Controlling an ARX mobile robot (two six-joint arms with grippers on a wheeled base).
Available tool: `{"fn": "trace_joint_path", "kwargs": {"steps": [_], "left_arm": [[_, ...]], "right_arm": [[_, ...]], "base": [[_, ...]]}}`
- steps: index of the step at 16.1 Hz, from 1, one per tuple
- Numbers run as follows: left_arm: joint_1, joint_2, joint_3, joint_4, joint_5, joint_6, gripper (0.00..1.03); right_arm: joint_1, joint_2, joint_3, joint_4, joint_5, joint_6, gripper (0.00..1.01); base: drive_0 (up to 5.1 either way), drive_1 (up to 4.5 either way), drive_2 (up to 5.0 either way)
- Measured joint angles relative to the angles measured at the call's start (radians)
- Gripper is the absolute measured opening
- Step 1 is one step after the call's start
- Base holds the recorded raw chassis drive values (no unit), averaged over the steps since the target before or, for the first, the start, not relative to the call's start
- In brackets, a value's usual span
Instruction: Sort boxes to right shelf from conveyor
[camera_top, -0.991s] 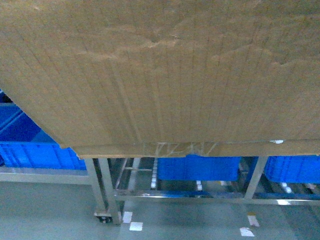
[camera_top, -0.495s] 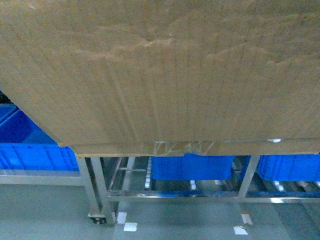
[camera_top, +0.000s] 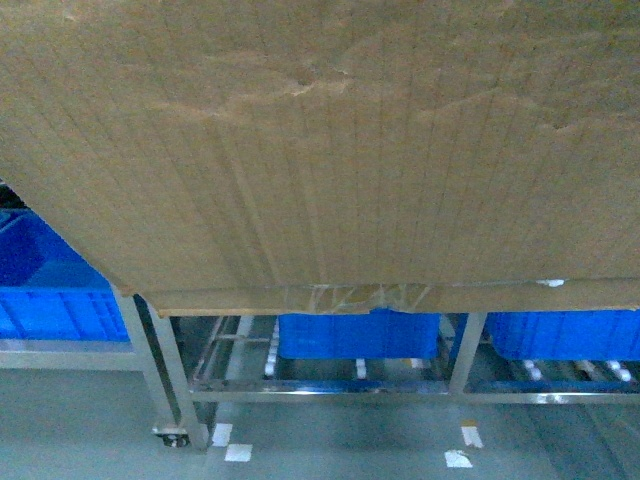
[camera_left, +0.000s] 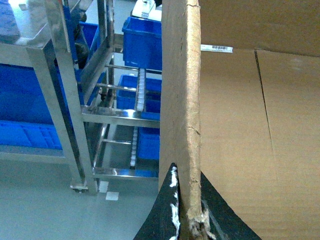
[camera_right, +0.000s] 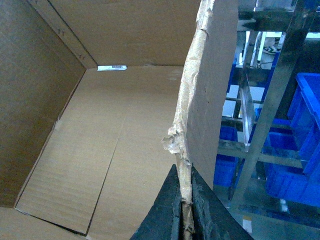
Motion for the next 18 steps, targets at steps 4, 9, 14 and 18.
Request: {"fn": "trace_joint_path", "kwargs": {"steps": [4,9,14,18], "left_arm": [[0.0,0.0,0.0,0.0,-0.001,0.0,0.02],[0.0,0.0,0.0,0.0,-0.001,0.0,0.02],[0.0,0.0,0.0,0.0,-0.001,0.0,0.02],[0.0,-0.002,0.0,0.004,-0.001,0.0,0.02]], "right_arm": [[0.0,0.0,0.0,0.0,0.001,0.0,0.02],[0.0,0.0,0.0,0.0,0.0,0.0,0.02],[0.0,0.0,0.0,0.0,0.0,0.0,0.02],[0.0,0.0,0.0,0.005,0.0,0.0,0.02]], "base": [[0.0,0.0,0.0],[0.0,0.0,0.0],[0.0,0.0,0.0],[0.0,0.0,0.0]]}}
